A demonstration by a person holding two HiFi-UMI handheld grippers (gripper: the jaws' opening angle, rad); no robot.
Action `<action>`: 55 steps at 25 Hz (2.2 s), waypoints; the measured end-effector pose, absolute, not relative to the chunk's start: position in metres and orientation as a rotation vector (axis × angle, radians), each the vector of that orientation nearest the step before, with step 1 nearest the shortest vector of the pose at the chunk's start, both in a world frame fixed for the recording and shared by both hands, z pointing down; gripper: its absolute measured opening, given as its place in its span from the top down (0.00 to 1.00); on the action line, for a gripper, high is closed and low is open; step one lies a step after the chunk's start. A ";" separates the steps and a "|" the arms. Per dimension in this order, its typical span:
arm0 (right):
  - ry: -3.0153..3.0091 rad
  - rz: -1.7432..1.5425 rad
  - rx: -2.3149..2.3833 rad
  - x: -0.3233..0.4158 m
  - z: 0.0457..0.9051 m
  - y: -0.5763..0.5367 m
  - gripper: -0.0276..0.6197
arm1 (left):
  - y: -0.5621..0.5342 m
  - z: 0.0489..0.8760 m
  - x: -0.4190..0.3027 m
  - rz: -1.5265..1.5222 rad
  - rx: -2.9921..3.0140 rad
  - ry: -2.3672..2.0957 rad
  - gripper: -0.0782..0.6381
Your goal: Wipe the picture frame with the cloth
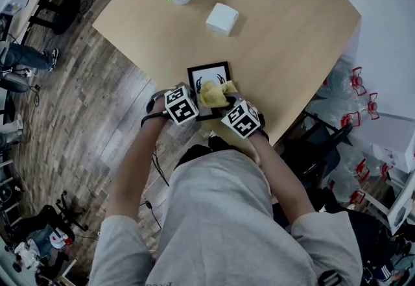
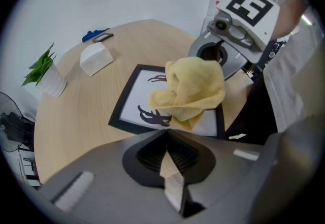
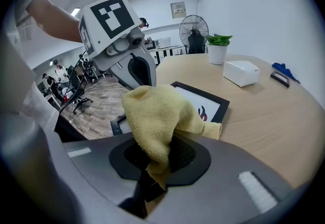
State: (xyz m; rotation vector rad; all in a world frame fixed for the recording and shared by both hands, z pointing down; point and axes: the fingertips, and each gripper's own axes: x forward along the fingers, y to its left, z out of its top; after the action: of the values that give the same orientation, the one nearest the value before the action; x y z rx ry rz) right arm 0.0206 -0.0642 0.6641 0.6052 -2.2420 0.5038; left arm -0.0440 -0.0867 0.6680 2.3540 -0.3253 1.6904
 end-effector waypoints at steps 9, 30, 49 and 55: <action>-2.261 0.531 0.594 0.019 0.665 -0.086 0.88 | -0.087 0.669 -0.043 1.675 2.353 -0.328 0.82; -2.250 0.540 0.663 0.017 0.657 -0.098 0.88 | -0.088 0.670 -0.044 1.684 2.365 -0.351 0.82; -2.205 0.499 0.729 0.008 0.663 -0.157 0.88 | -0.087 0.670 -0.044 1.617 2.381 -0.353 0.82; -2.203 0.482 0.755 0.008 0.659 -0.172 0.88 | -0.086 0.669 -0.043 1.610 2.388 -0.342 0.82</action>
State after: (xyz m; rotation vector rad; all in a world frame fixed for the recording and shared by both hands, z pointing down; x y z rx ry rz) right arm 0.0077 -0.1720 0.6585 0.7546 -2.2030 0.4816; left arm -0.0432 -0.0861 0.6693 2.3878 -0.3423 1.6102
